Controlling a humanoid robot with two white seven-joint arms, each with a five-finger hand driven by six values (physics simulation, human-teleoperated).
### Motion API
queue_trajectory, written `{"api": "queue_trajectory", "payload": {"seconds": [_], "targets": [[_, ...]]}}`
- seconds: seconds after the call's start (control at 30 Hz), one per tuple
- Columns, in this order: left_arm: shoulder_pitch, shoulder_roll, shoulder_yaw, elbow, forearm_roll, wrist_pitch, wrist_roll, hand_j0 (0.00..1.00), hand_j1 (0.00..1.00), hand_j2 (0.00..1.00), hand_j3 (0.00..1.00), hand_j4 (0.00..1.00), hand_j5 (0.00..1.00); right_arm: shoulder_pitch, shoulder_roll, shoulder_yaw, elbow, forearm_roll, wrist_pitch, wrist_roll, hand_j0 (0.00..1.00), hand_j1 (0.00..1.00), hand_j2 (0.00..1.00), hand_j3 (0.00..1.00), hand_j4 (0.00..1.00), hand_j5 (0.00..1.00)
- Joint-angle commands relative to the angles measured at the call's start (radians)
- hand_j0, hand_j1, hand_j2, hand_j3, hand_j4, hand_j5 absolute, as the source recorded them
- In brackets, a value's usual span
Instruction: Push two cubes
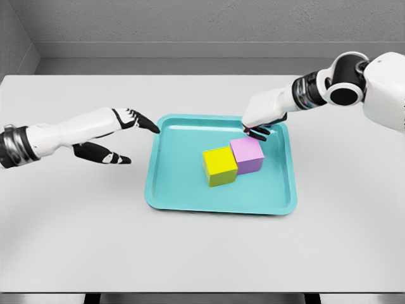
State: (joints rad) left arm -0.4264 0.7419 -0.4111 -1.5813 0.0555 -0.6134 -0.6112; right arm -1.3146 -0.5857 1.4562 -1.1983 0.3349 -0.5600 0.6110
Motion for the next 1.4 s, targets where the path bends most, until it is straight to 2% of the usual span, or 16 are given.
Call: {"api": "queue_trajectory", "payload": {"seconds": [0.0,0.17,0.3,0.37,0.5,0.83,0.9,0.93,1.37], "targets": [[0.000,0.002,0.008,-0.028,0.006,0.003,0.000,0.89,0.89,0.89,0.89,0.89,0.89,0.000,0.003,0.006,0.000,-0.002,0.003,0.000,0.14,0.14,0.14,0.14,0.14,0.14],[0.005,0.007,0.029,-0.026,0.006,0.003,0.000,0.89,0.89,0.89,0.89,0.89,0.89,-0.018,0.000,-0.007,0.011,0.042,0.023,0.000,0.14,0.14,0.14,0.14,0.14,0.14],[0.012,0.008,0.031,-0.026,0.006,0.003,0.000,0.89,0.89,0.89,0.89,0.89,0.89,-0.021,0.004,-0.007,0.057,0.047,0.031,0.000,0.14,0.14,0.14,0.14,0.14,0.14],[0.012,0.008,0.032,-0.025,0.006,0.003,0.000,0.89,0.89,0.89,0.89,0.89,0.89,-0.021,0.044,-0.003,0.114,0.056,0.032,0.000,0.13,0.13,0.13,0.13,0.13,0.13],[0.012,0.010,0.032,-0.019,0.004,0.003,0.000,0.89,0.89,0.89,0.89,0.89,0.89,-0.020,0.095,0.006,0.152,0.069,0.032,0.000,0.13,0.13,0.13,0.13,0.13,0.13],[0.026,0.011,0.046,-0.014,0.007,0.003,0.000,0.89,0.89,0.89,0.89,0.89,0.89,-0.018,0.093,0.049,0.114,0.070,0.025,0.000,0.13,0.13,0.13,0.13,0.13,0.13],[0.087,0.013,0.110,-0.014,0.007,0.003,0.000,0.90,0.90,0.90,0.90,0.90,0.90,-0.018,0.095,0.050,0.112,0.070,0.025,0.000,0.12,0.12,0.12,0.12,0.12,0.12],[0.095,0.013,0.117,-0.016,0.009,0.003,0.000,0.90,0.90,0.90,0.90,0.90,0.90,-0.018,0.095,0.056,0.112,0.070,0.025,0.000,0.12,0.12,0.12,0.12,0.12,0.12],[0.098,0.019,0.117,-0.011,0.004,0.003,0.000,0.90,0.90,0.90,0.90,0.90,0.90,-0.020,0.093,0.076,0.083,0.070,0.025,0.000,0.12,0.12,0.12,0.12,0.12,0.12]]}}
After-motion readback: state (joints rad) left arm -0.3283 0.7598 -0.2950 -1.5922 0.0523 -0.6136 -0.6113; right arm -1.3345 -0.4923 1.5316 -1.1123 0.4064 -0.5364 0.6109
